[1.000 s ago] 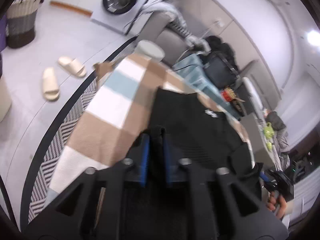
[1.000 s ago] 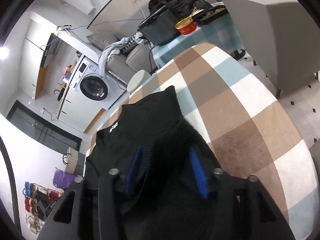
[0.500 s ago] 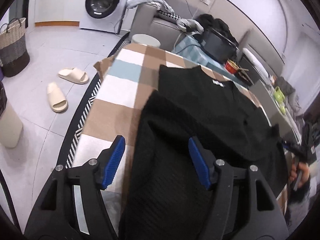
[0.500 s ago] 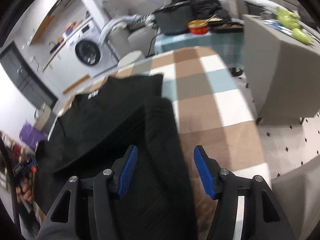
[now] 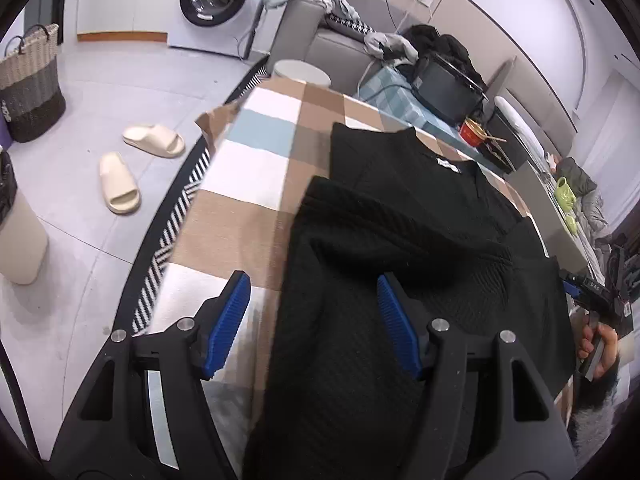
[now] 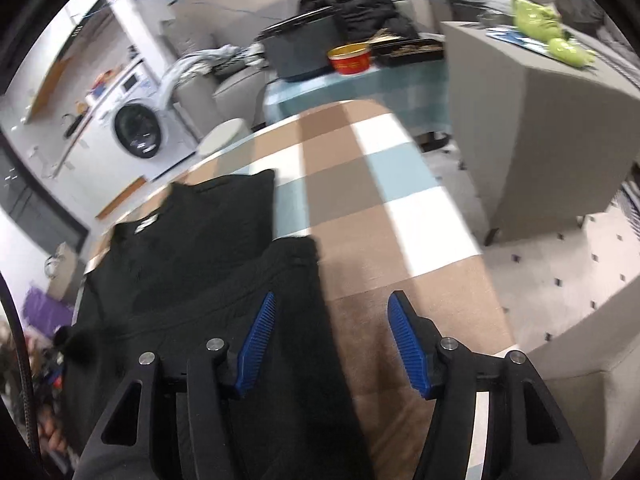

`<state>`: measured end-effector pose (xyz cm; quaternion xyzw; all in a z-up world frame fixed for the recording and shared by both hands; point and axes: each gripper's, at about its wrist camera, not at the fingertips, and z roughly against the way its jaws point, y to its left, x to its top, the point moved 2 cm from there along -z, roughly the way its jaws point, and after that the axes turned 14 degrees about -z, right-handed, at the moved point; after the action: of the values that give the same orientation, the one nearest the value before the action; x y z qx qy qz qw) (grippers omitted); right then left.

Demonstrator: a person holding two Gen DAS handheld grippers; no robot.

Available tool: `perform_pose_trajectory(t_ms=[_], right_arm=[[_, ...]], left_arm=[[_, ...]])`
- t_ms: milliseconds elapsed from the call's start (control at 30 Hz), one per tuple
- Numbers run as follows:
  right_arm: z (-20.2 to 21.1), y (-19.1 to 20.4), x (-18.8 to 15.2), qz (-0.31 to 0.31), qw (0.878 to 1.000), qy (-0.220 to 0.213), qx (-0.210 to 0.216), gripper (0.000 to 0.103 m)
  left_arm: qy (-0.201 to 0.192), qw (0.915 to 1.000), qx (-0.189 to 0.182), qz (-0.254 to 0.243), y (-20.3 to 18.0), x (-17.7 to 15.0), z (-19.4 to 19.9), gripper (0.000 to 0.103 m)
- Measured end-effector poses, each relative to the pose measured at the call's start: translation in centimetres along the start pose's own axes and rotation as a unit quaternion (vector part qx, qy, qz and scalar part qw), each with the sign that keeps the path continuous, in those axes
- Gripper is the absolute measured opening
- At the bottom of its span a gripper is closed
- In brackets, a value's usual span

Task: Fold small clothes

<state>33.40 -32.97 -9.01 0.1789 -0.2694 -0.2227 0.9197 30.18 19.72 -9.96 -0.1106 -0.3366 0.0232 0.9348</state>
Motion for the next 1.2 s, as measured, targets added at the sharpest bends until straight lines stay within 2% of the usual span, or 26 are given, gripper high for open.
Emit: perform_pose_trajectory(t_ms=[100,233,400,467,500,533,600,633,667,900,1200], right_arm=[[-0.3,0.9,-0.5,0.015,1.0,0.008,0.006,0.06],[-1.2,1.4,-0.9,0.02,0.999,0.024,0.01,0.06],[-1.9,1.5,-0.8,0.016,0.999,0.033,0.014,0.06],[-2.1,1.4,-0.6,0.013,0.999,0.037,0.022,0.06],[-2.3,1.4,-0.6,0.013,0.999,0.037,0.026,0.057],[-2.3,1.5,-0.5,0.016,0.999,0.032,0.027,0.04],[-2.1,1.8,-0.6,0.026,0.999,0.023,0.025,0.017],[-1.6,2.0,-0.6,0.031,0.999,0.013,0.033,0.01],[-1.0,2.4,-0.8,0.043,0.998,0.0,0.038,0.008],[4.8,4.8,-1.0,0.081,0.989,-0.079,0.095,0.007],[7.8,6.6,0.8,0.069,0.979,-0.161,0.105,0.007]], left_arm=[[0.012,0.9998,-0.018,0.006,-0.3,0.4,-1.1,0.063],[0.015,0.9998,-0.005,0.015,-0.2,1.2,-2.3,0.063],[-0.013,0.9996,0.003,0.023,0.1,1.8,-2.1,0.037],[-0.018,0.9995,-0.002,0.024,0.2,1.9,-2.1,0.019],[-0.021,0.9995,0.0,0.023,0.2,1.9,-2.1,0.014],[-0.023,0.9995,0.003,0.022,0.3,1.9,-2.1,0.007],[-0.031,0.9992,0.0,0.026,0.4,1.9,-1.7,0.005],[-0.038,0.9989,-0.002,0.028,0.3,1.8,-1.4,0.005],[-0.048,0.9984,-0.004,0.028,0.2,1.8,-0.9,0.004],[-0.112,0.9932,-0.02,0.023,-0.8,2.6,3.5,0.004],[-0.15,0.9884,-0.009,0.021,-1.9,5.4,6.3,0.003]])
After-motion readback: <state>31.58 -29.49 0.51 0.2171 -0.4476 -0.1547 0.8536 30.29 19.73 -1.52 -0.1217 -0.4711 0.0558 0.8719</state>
